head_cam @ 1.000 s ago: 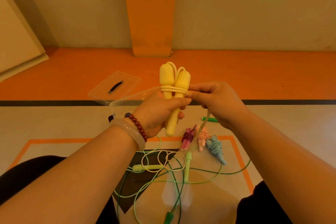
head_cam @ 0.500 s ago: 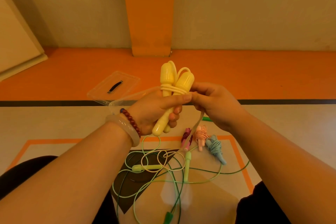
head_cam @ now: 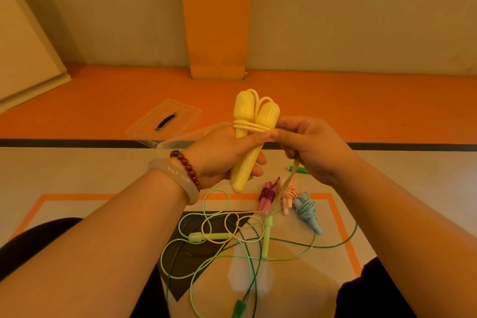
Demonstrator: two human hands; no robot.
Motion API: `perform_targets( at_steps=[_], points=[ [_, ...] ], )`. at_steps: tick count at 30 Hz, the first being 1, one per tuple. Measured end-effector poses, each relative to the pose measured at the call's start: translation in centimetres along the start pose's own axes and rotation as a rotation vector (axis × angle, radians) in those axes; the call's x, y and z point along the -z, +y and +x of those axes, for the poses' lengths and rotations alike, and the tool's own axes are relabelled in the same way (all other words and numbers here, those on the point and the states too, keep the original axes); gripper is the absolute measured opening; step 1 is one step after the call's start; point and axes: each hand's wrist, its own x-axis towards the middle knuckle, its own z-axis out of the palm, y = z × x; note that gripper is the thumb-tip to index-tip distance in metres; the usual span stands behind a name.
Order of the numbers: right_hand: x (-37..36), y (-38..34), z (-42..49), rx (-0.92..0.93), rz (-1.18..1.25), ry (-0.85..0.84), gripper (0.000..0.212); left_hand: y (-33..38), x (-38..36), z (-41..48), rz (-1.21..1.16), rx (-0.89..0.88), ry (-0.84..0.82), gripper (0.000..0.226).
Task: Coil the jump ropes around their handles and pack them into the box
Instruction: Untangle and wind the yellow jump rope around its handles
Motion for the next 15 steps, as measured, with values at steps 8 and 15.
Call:
perform_targets(
  at_steps=[8, 15],
  points=[
    [0.3, -1.2, -0.2, -0.012, -0.054, 0.044, 0.024, -0.8, -0.9, 1.3, 0.124, -0.107, 0.241, 0.063],
    [0.6, -1.1, 0.2, -0.018, -0.057, 0.103, 0.024, -1.7, -1.3, 1.5, 0.378, -0.384, 0.435, 0.046]
  ],
)
